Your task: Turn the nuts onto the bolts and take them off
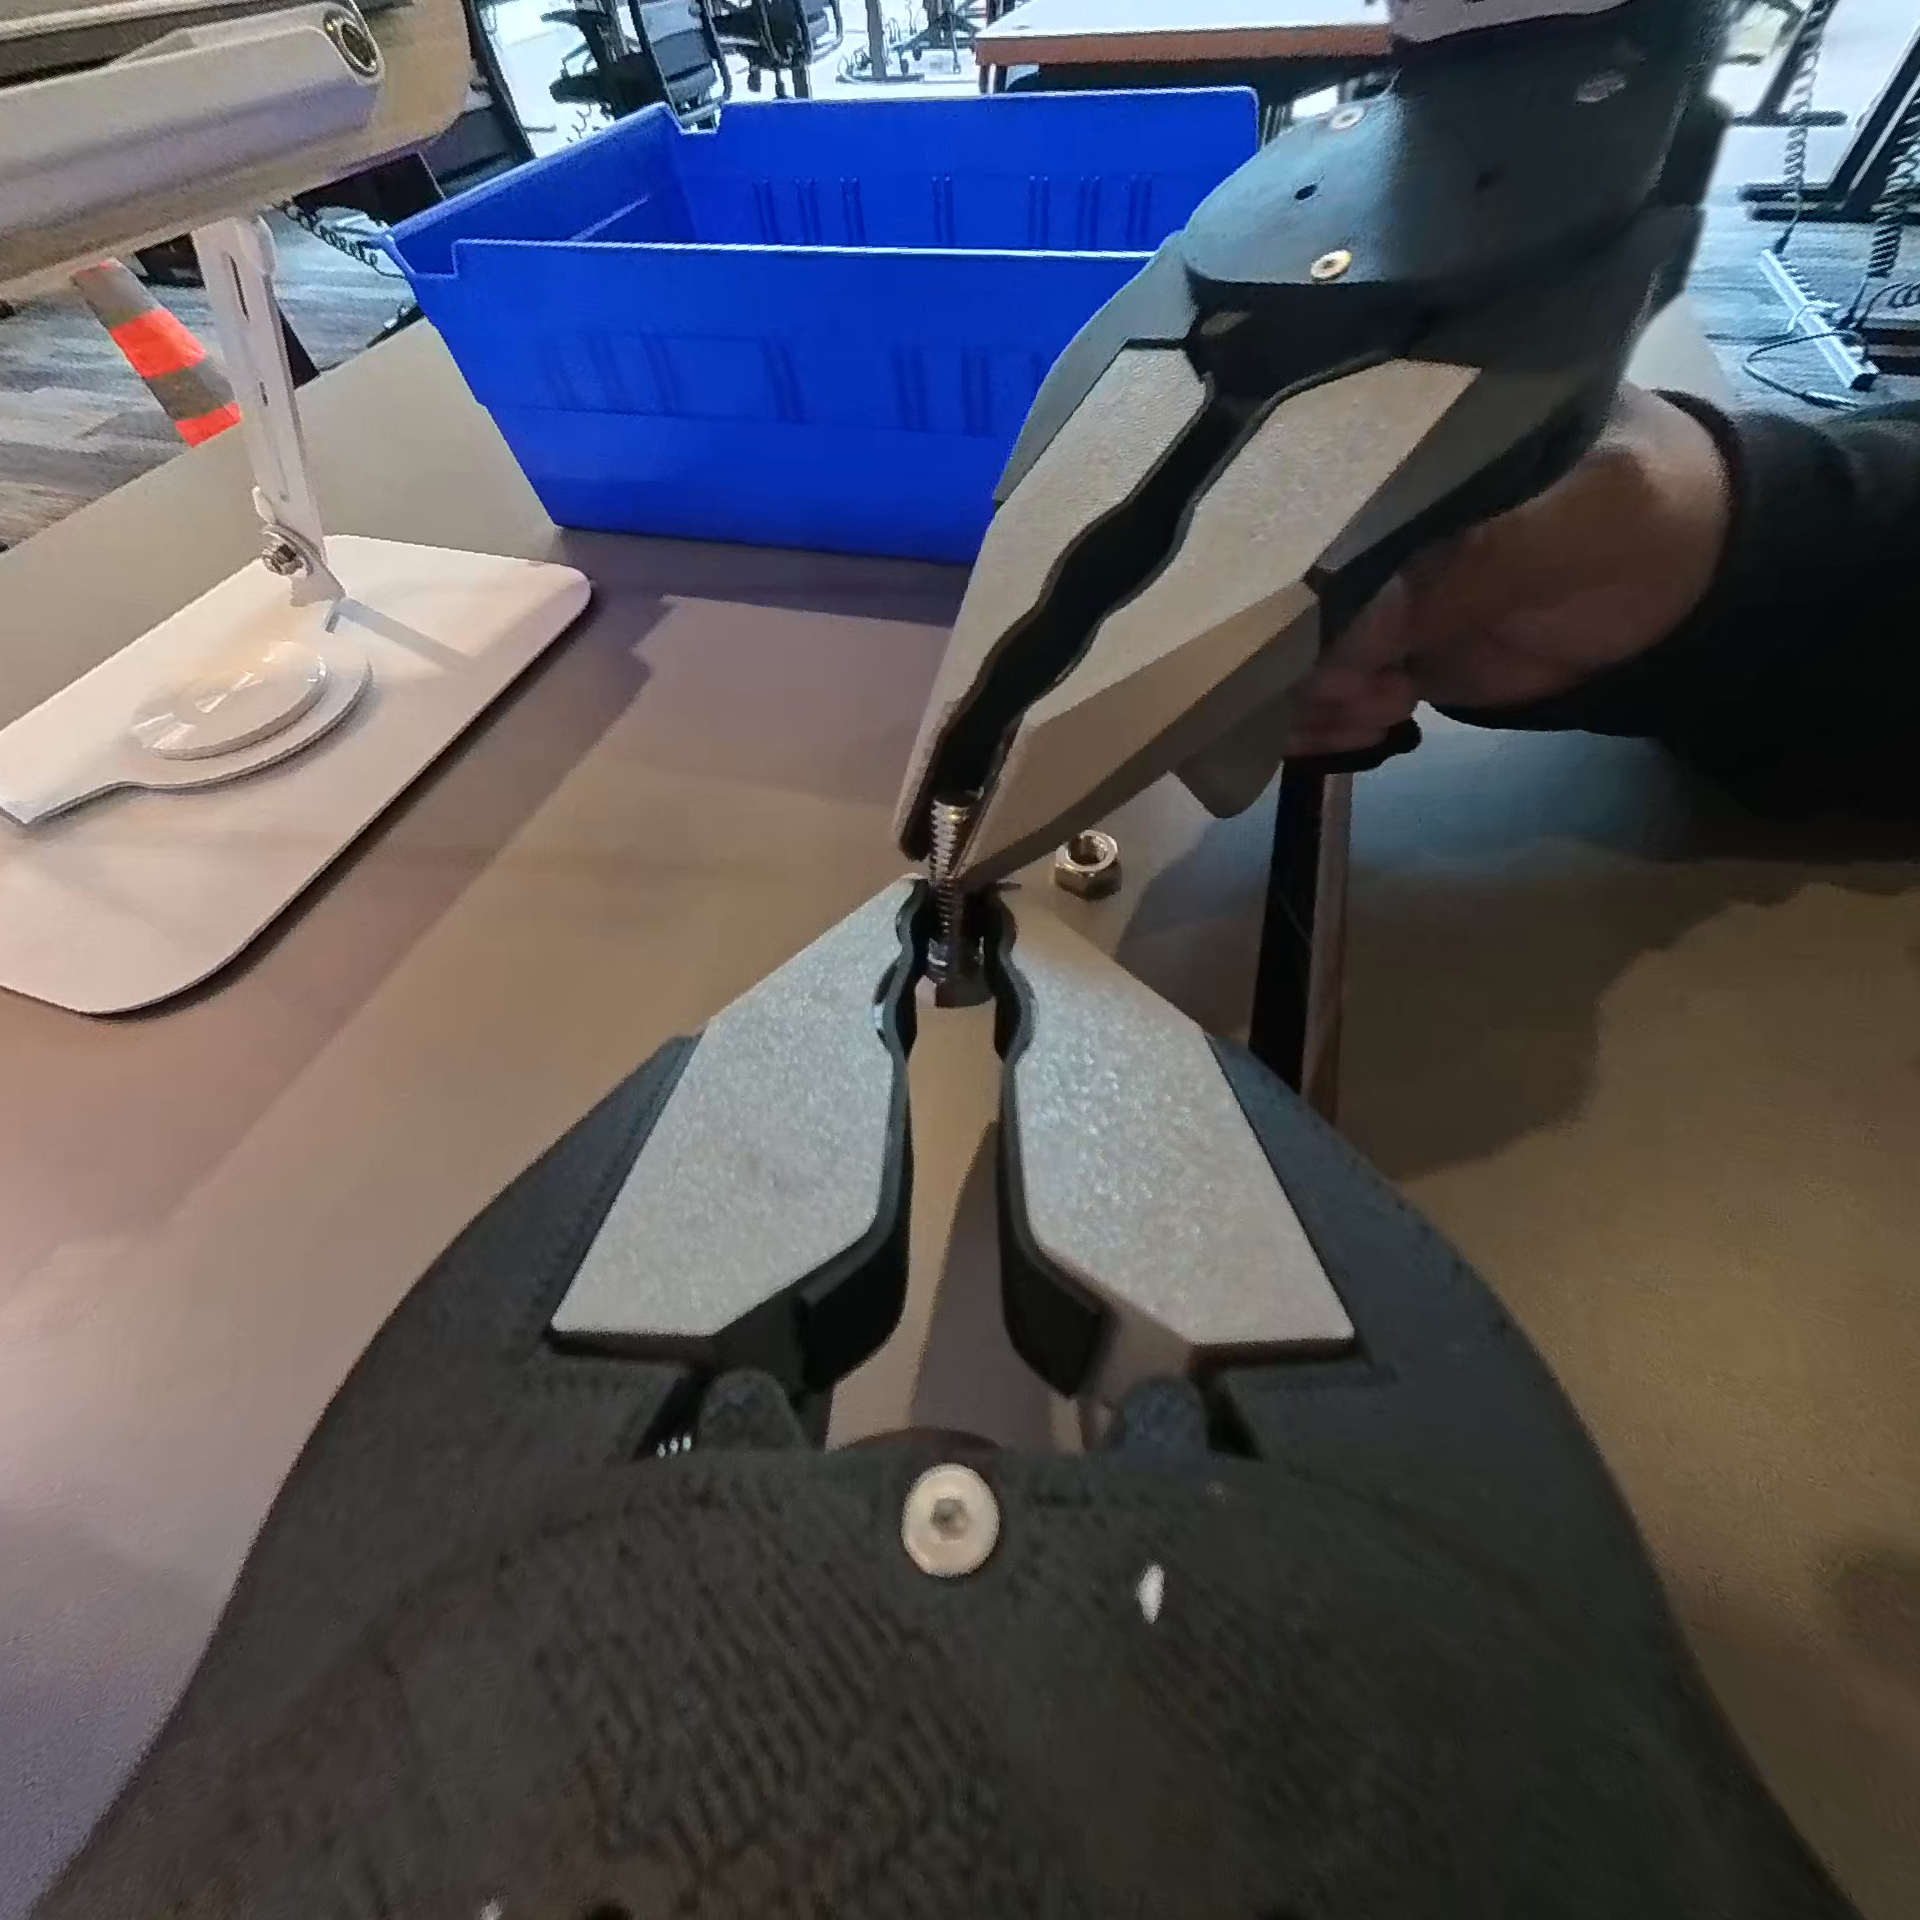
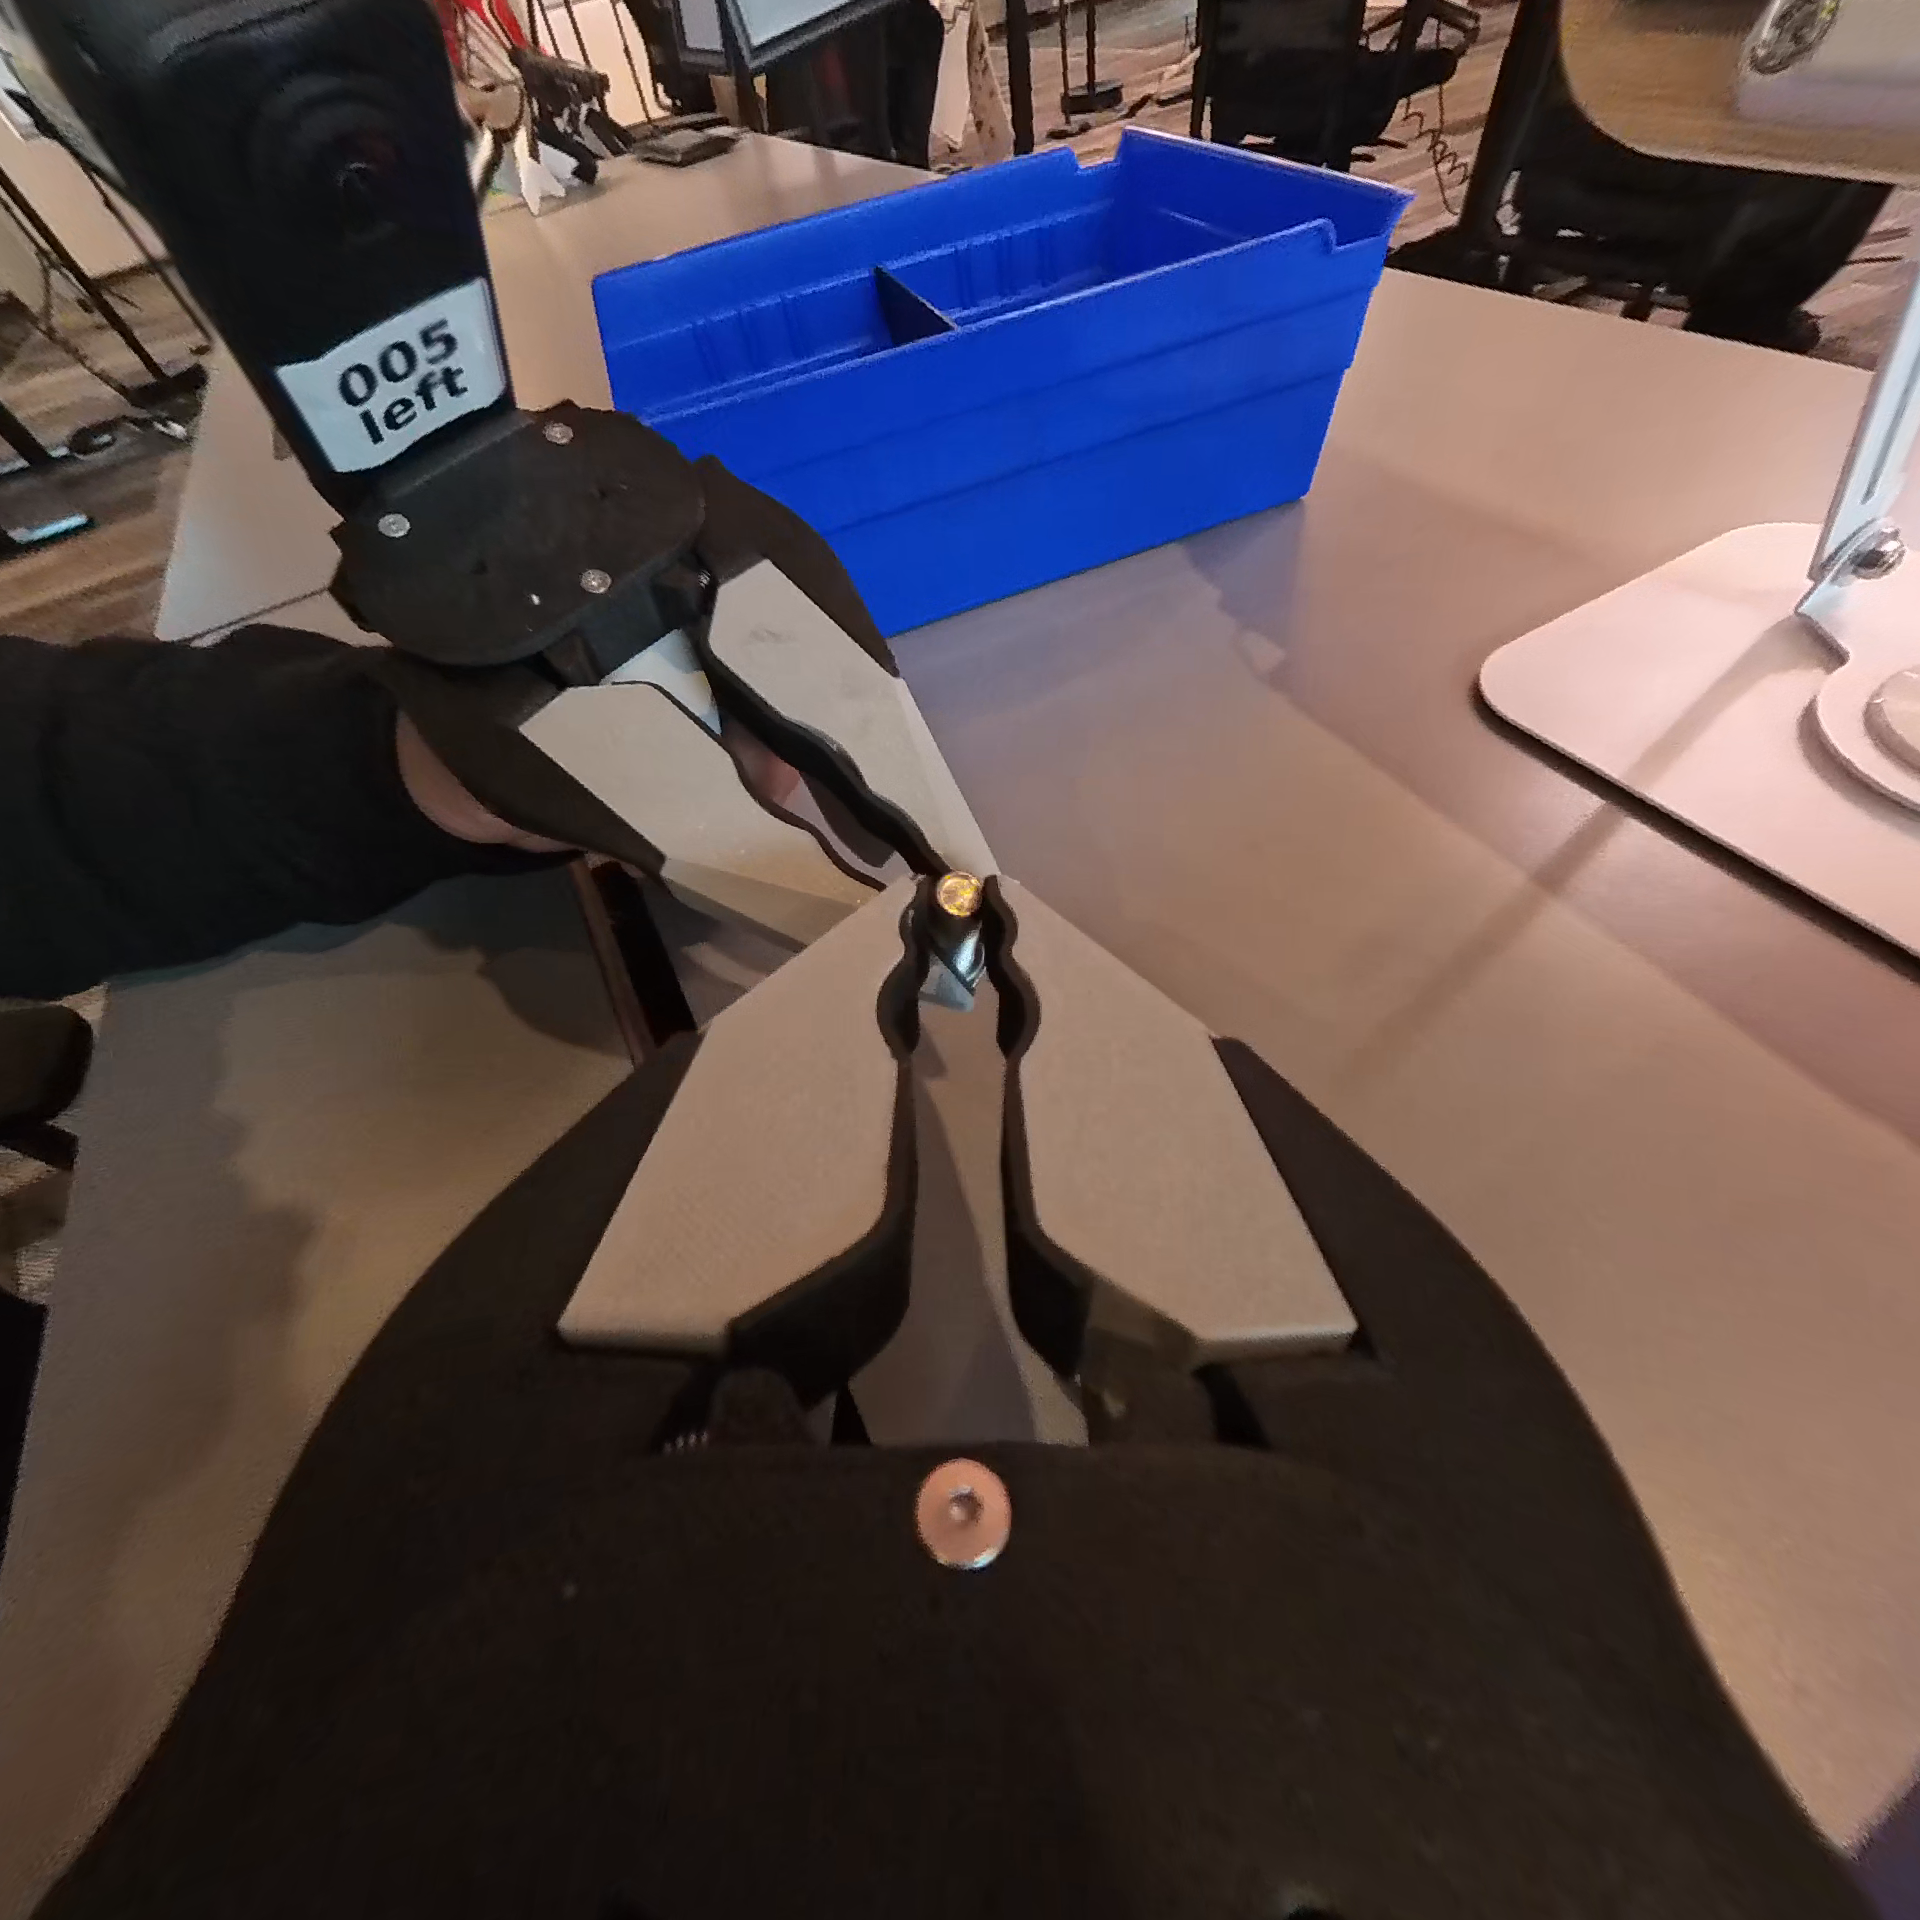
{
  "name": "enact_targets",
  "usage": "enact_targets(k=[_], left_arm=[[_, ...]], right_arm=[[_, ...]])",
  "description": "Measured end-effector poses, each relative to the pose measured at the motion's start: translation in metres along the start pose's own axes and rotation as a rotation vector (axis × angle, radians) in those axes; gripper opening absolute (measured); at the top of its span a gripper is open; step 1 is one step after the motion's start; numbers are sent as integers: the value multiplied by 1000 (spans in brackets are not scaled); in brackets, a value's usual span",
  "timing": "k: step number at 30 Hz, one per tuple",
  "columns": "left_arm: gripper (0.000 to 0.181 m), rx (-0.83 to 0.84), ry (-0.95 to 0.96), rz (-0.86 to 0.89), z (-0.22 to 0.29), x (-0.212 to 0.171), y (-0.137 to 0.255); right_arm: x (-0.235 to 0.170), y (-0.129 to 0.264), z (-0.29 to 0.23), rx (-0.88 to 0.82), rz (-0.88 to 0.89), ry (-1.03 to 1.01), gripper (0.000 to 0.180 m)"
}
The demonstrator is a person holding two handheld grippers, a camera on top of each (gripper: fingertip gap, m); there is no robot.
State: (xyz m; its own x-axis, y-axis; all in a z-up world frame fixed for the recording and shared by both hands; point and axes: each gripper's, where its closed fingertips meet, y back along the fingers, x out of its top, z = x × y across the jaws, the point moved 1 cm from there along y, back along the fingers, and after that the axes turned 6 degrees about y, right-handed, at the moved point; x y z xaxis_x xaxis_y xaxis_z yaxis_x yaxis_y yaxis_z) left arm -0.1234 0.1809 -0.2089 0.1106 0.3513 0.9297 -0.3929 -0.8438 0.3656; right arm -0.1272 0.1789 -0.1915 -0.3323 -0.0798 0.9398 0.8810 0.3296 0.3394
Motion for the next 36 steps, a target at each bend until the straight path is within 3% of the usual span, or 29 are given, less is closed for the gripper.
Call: enact_targets(k=[36], left_arm=[[7,1,-4,-16,1,-2,-1]], right_arm=[[-2,0,-1,-2,-8,2,6]])
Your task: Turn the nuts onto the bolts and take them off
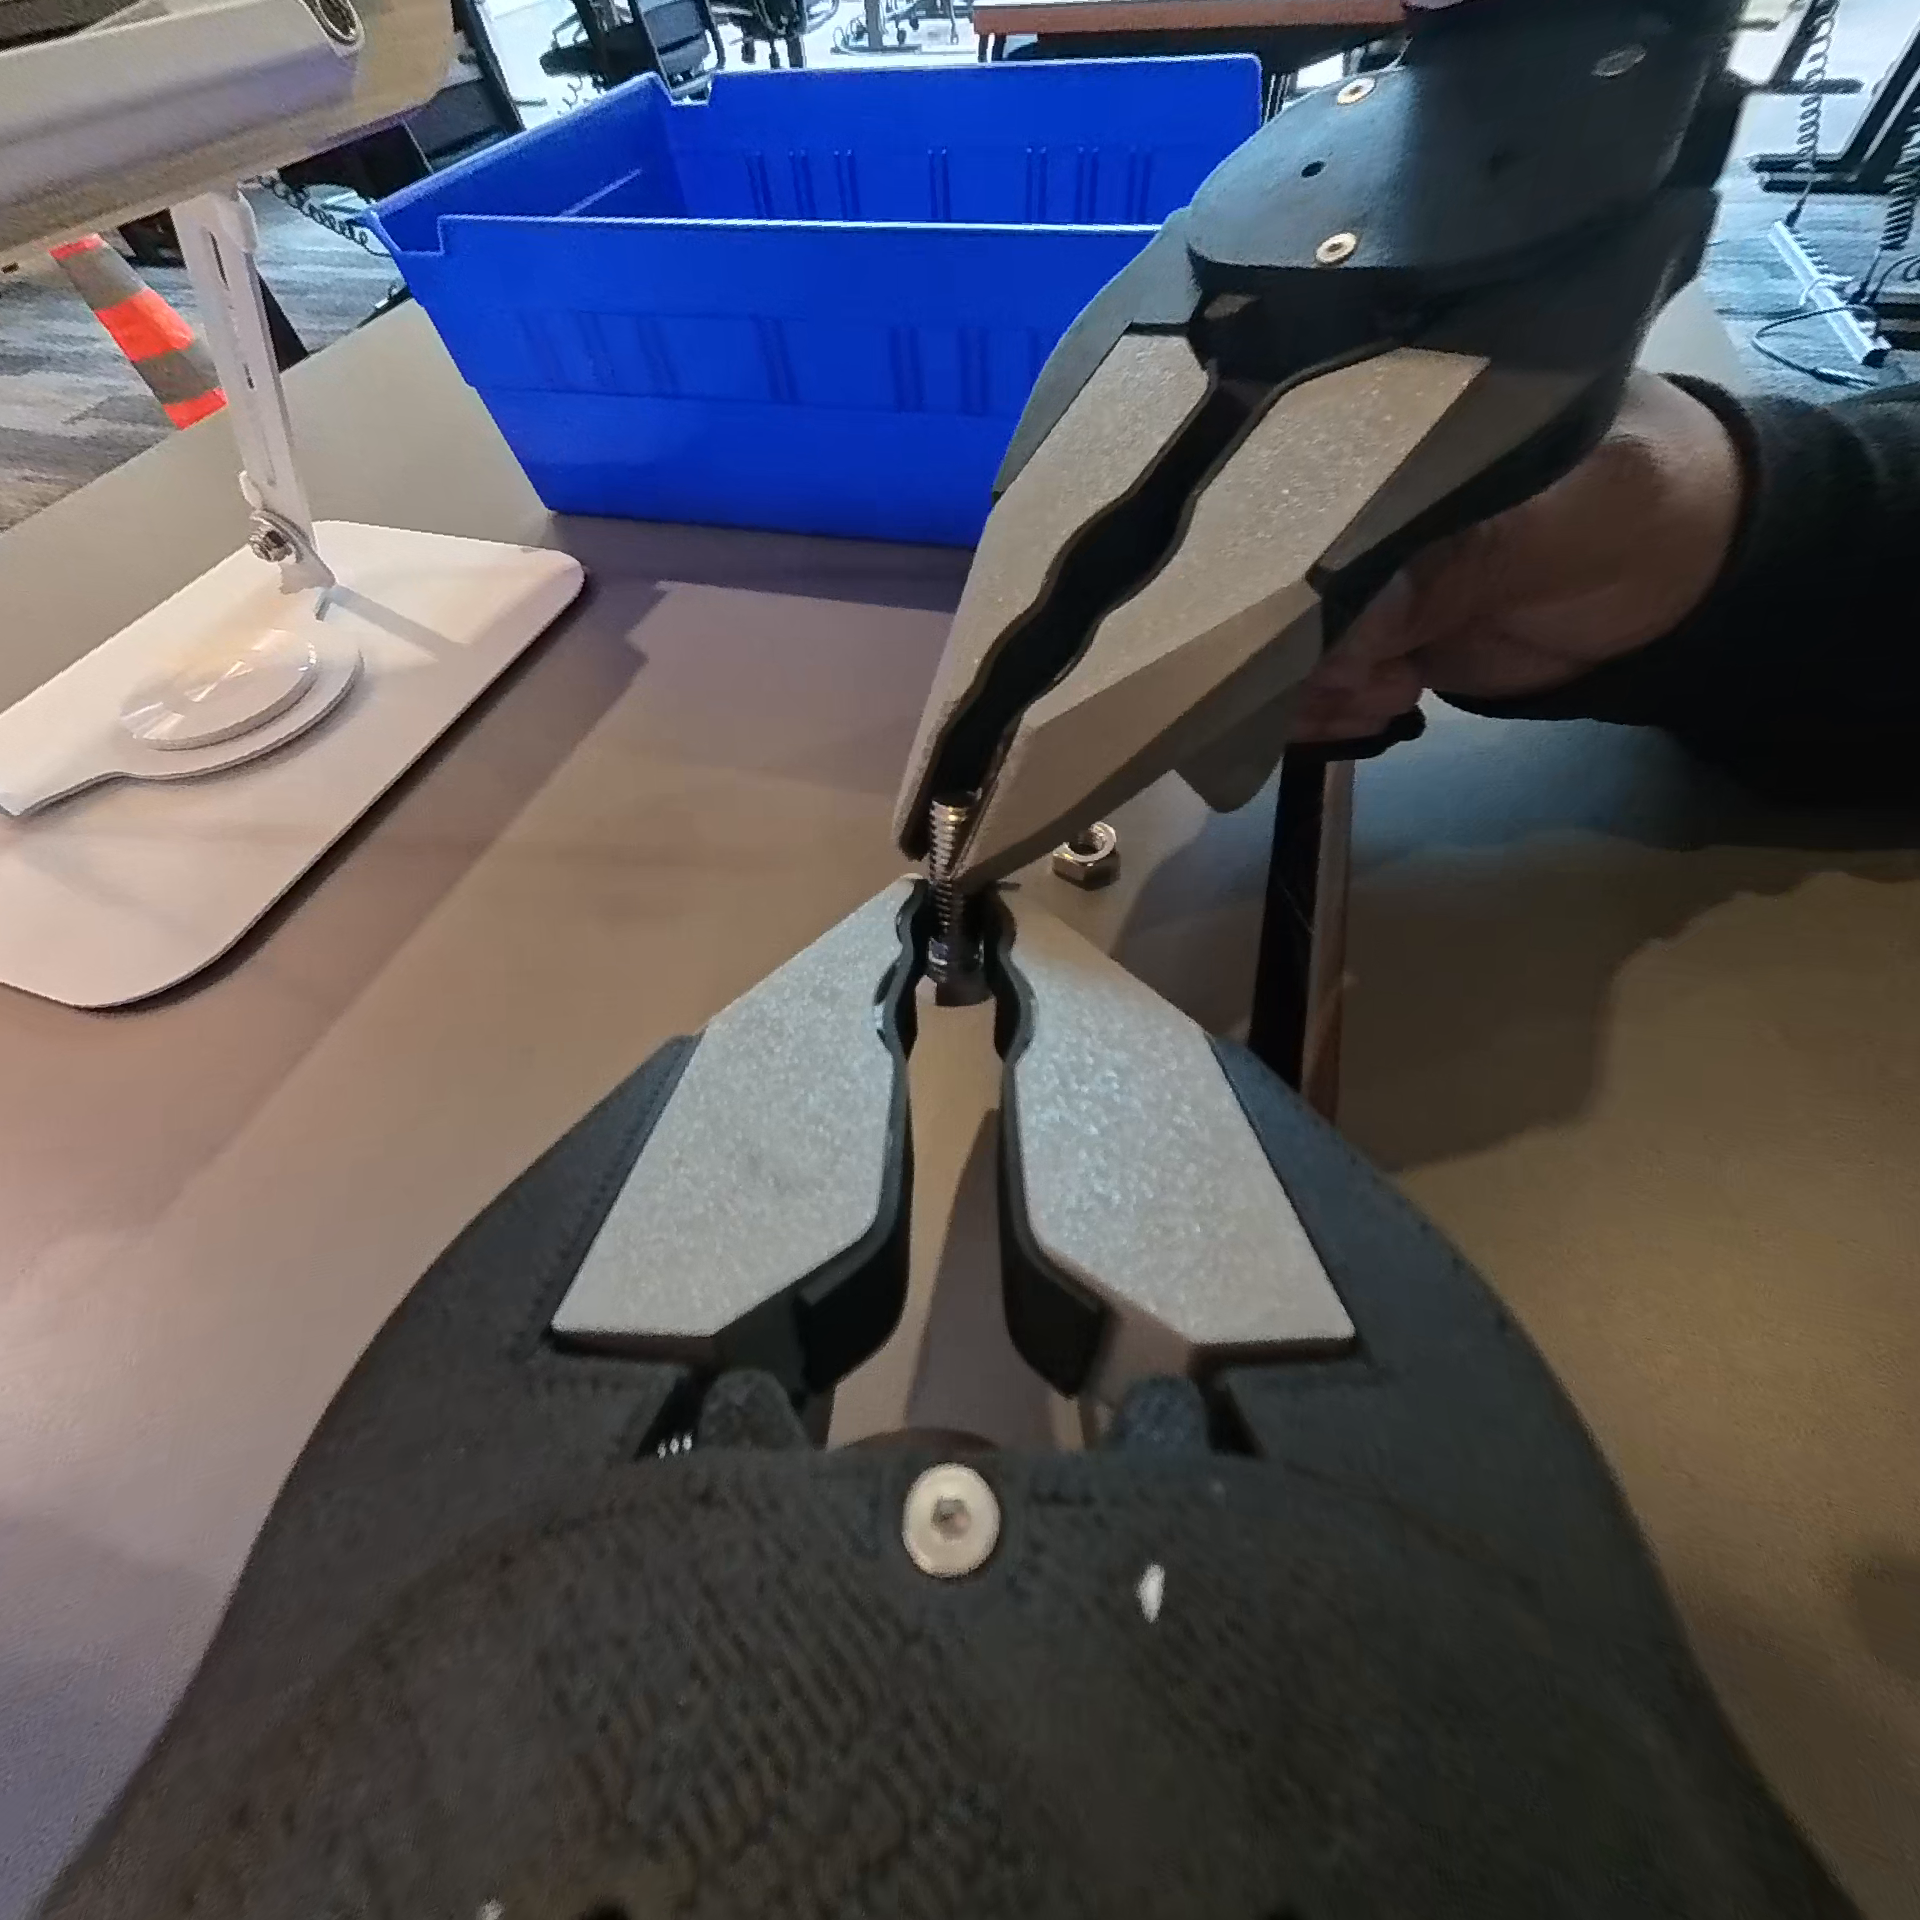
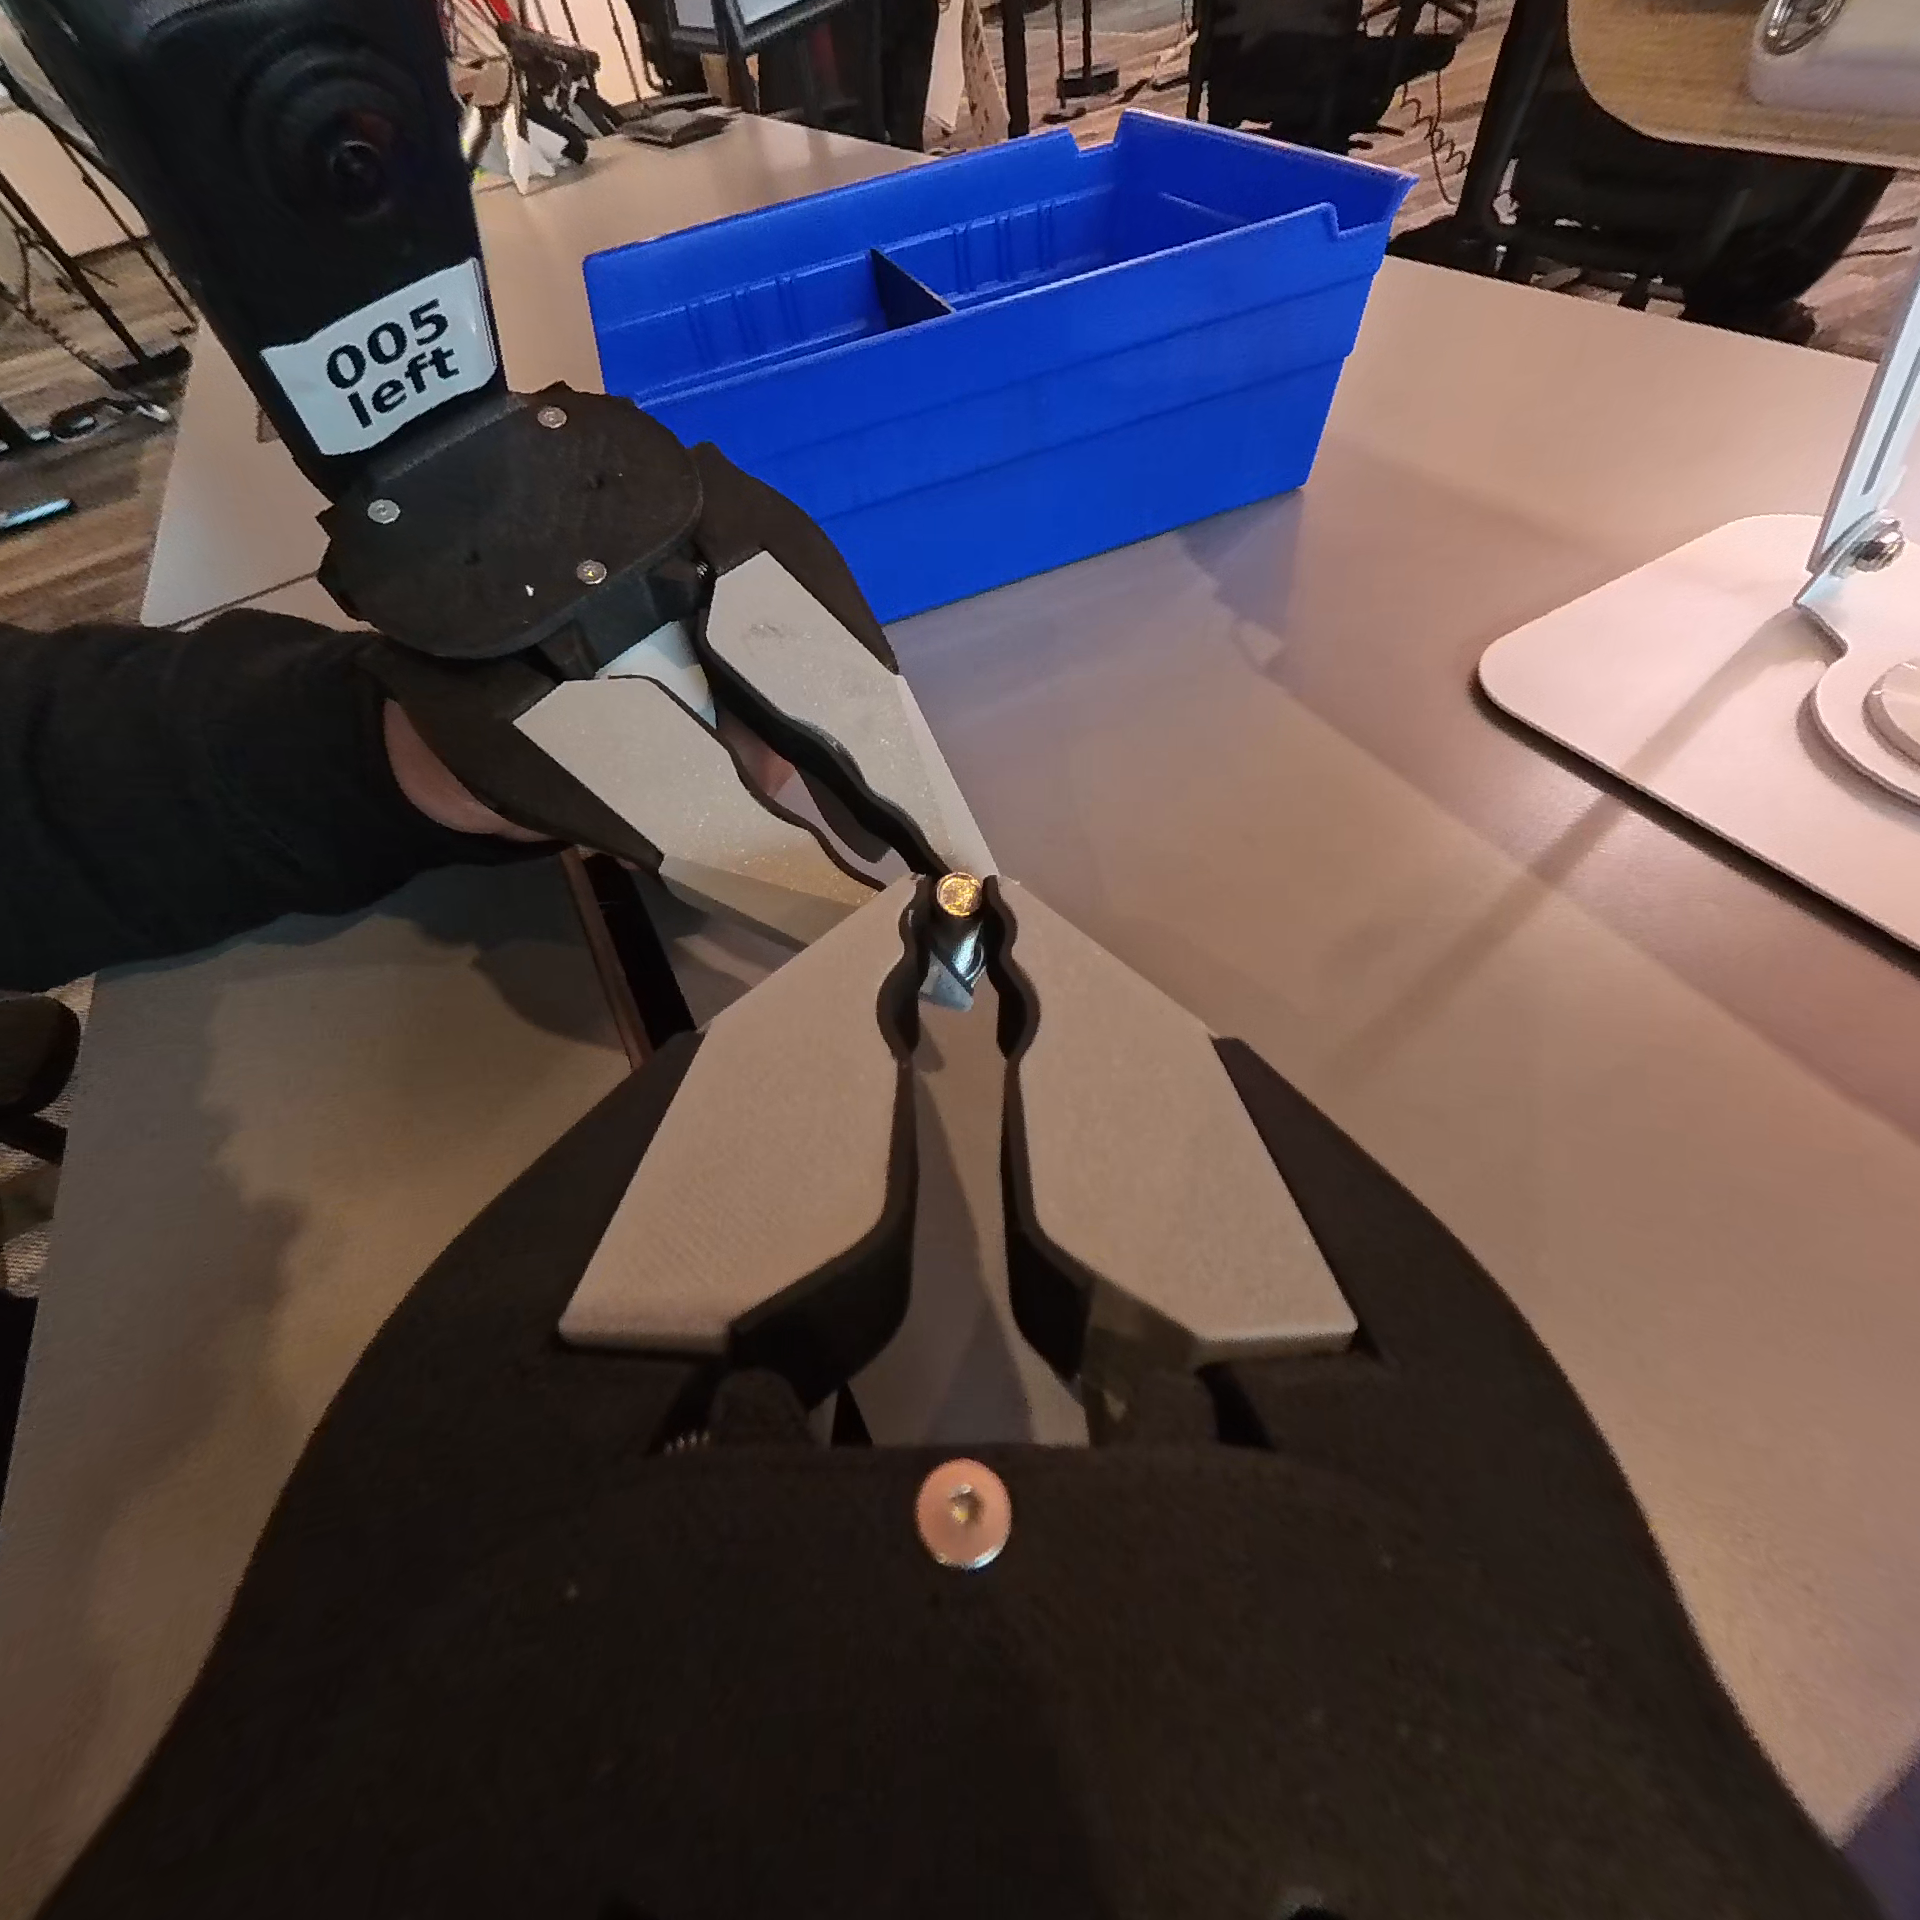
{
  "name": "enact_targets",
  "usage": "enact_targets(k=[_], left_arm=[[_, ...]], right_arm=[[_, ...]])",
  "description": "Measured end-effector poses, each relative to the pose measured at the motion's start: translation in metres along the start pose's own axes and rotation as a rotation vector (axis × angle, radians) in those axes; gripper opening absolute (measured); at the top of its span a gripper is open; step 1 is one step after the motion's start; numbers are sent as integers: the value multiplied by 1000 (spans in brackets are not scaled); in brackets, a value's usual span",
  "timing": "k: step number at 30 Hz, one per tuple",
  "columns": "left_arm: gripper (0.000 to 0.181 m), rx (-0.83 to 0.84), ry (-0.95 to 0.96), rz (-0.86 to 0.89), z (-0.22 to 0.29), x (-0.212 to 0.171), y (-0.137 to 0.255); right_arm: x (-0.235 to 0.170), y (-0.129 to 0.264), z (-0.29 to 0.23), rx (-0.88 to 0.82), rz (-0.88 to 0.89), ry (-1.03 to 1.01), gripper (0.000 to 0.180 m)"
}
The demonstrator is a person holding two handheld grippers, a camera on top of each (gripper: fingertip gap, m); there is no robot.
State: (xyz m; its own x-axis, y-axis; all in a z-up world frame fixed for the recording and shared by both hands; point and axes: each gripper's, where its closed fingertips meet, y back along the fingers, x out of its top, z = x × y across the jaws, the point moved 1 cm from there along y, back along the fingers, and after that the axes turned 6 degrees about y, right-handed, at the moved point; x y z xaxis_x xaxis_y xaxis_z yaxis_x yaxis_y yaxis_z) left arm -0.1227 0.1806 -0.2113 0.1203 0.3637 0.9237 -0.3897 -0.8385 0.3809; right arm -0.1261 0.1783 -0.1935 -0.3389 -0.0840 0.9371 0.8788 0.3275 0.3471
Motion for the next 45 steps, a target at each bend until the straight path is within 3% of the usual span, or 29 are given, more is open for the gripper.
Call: enact_targets(k=[9,15,25,39,45], left_arm=[[7,17,18,-10,-5,-2,0],[7,40,60,15,-16,0,6],[6,42,48,10,-15,-1,5],[7,20,40,-8,-10,-3,3],[7,-153,30,17,19,3,5]], right_arm=[[-2,11,5,0,-20,44,8],[-34,34,20,-44,-211,123,22],[-82,40,22,-92,-474,177,27],[-84,37,24,-137,-476,159,15],[-31,45,2,45,-259,71,15]])
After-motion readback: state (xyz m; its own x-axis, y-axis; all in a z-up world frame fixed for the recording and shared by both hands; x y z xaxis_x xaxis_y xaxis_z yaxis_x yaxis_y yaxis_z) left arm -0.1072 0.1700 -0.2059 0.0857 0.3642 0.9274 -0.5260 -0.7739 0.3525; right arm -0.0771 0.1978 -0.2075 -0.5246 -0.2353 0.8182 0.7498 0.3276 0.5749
